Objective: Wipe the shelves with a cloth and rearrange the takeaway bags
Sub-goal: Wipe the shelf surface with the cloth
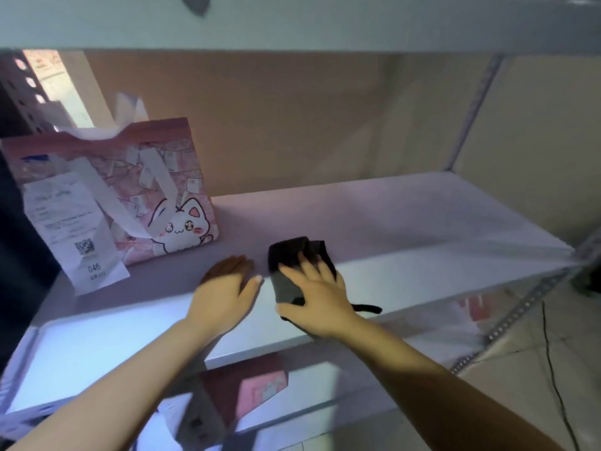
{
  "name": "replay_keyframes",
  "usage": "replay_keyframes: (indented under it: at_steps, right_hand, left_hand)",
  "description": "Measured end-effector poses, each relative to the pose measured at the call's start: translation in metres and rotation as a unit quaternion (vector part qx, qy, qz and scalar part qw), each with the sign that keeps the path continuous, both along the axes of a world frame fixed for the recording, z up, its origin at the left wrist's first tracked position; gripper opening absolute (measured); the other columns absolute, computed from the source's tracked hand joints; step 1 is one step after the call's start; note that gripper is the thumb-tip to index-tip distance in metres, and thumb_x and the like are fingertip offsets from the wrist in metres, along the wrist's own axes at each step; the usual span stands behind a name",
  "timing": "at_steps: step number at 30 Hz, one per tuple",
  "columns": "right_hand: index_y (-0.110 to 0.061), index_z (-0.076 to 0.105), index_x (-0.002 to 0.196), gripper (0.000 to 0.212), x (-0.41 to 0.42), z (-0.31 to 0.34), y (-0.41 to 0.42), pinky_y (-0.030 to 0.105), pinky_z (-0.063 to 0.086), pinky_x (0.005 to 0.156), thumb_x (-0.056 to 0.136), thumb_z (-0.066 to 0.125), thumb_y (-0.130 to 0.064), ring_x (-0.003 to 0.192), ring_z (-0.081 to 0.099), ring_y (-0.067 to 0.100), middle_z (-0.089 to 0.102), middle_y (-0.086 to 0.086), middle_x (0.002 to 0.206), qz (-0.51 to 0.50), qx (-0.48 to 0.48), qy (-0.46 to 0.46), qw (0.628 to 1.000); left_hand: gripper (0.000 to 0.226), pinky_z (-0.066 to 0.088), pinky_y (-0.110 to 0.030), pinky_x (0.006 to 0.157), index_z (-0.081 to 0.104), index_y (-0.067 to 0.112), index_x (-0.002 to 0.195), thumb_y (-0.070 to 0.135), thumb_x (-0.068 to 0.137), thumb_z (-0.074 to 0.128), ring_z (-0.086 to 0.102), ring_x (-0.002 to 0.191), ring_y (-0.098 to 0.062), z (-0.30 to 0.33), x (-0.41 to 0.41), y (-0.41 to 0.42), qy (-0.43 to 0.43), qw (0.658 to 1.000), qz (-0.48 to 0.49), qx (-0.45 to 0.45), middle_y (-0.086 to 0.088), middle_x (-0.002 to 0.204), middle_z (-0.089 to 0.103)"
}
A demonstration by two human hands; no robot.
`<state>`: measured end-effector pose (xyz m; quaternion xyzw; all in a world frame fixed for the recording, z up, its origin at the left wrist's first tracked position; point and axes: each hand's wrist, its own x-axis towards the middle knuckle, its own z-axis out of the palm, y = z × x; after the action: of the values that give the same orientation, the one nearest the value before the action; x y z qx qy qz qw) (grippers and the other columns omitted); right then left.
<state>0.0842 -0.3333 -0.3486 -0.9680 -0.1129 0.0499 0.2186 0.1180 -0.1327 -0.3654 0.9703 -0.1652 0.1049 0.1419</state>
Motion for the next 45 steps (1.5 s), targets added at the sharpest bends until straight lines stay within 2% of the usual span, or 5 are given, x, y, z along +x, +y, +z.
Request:
replay_keyframes:
  at_steps: [19,26,36,41,45]
  right_hand:
    - [-0.042,0.031,0.144,0.074,0.003,-0.001,0.032,0.044,0.021,0.114,0.071,0.039,-0.054,0.143,0.017,0.025,0.016,-0.005,0.159,-0.051,0.012,-0.033,0.998]
    - [-0.045,0.05,0.129,0.057,0.008,0.016,0.068,0.057,0.011,0.113,0.079,0.039,-0.071,0.132,0.039,0.02,0.047,-0.012,0.142,-0.065,0.062,-0.019,0.996]
    - [-0.019,0.051,0.125,0.04,0.083,0.084,0.126,0.029,0.04,0.086,0.086,0.057,-0.027,0.107,0.054,0.024,0.054,0.007,0.119,-0.076,0.203,-0.058,0.975]
    - [-0.02,0.033,0.139,0.065,0.104,0.079,0.141,0.025,0.036,0.083,0.082,0.062,-0.012,0.11,0.048,0.014,0.045,-0.01,0.125,-0.002,0.333,0.092,0.938]
    - [-0.016,0.049,0.128,0.065,0.115,0.071,0.14,0.024,0.045,0.07,0.065,0.063,-0.009,0.106,0.059,0.022,0.061,0.001,0.118,-0.026,0.406,0.109,0.907]
  left_hand:
    - [0.054,0.04,-0.03,0.097,0.059,0.019,0.126,0.051,0.087,0.041,0.051,0.119,-0.02,0.004,-0.055,0.094,0.053,0.996,0.002,-0.073,0.003,0.126,0.061]
    - [0.042,0.042,-0.038,0.091,0.065,0.016,0.114,0.039,0.085,0.044,0.055,0.107,-0.027,0.02,-0.063,0.123,-0.129,0.979,0.075,-0.14,0.0,0.116,0.065]
    - [0.101,0.008,-0.014,0.111,-0.007,0.012,0.152,0.005,0.084,0.067,0.008,0.147,-0.021,0.044,-0.027,0.141,-0.093,0.872,0.292,-0.381,-0.006,0.161,0.003]
    - [0.095,0.042,-0.042,0.104,0.002,0.014,0.153,-0.002,0.081,0.062,0.049,0.126,-0.028,0.054,-0.002,0.151,-0.008,0.787,0.332,-0.52,-0.009,0.142,0.047]
    - [0.06,0.051,-0.037,0.085,0.055,0.03,0.126,0.01,0.069,0.054,0.059,0.108,-0.025,0.066,0.005,0.158,0.012,0.775,0.371,-0.512,-0.003,0.123,0.059]
